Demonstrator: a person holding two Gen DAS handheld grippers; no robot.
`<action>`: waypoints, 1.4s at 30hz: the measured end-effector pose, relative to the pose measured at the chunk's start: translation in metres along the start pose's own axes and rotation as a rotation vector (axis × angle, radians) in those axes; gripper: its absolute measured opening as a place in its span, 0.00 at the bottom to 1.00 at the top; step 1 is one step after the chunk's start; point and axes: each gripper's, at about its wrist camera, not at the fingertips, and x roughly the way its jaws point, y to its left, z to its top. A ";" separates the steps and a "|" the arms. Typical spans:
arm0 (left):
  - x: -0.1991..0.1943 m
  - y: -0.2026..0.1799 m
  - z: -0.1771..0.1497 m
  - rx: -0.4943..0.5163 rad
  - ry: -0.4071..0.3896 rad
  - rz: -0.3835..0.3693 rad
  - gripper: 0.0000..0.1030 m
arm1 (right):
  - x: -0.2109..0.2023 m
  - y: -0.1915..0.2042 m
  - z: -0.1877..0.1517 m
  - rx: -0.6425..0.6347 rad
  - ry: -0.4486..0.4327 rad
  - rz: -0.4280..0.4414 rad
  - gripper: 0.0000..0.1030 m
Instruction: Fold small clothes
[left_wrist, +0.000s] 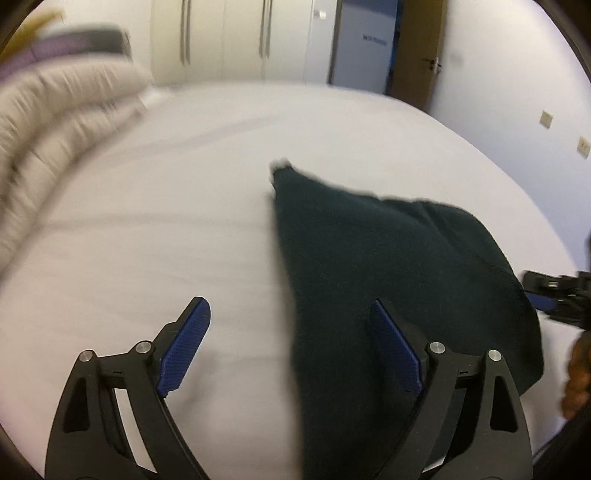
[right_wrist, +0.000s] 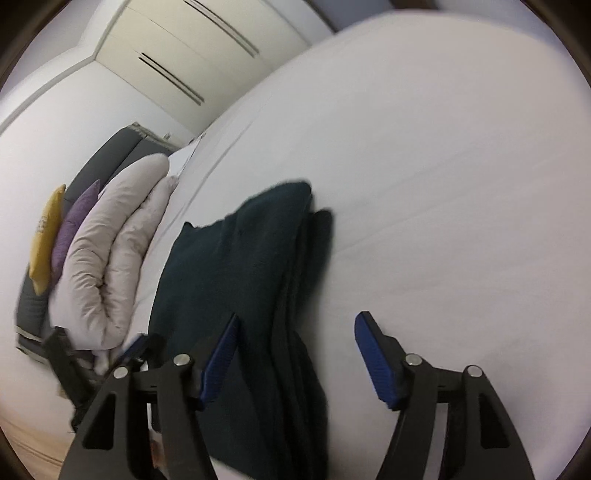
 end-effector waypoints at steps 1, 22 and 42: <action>-0.012 0.001 0.002 0.006 -0.035 0.023 0.87 | -0.014 0.004 -0.004 -0.018 -0.033 -0.022 0.69; -0.281 -0.032 -0.003 0.064 -0.356 0.161 1.00 | -0.256 0.140 -0.077 -0.388 -0.752 -0.140 1.00; -0.206 -0.030 -0.033 -0.006 -0.009 0.136 1.00 | -0.201 0.159 -0.092 -0.328 -0.297 -0.274 1.00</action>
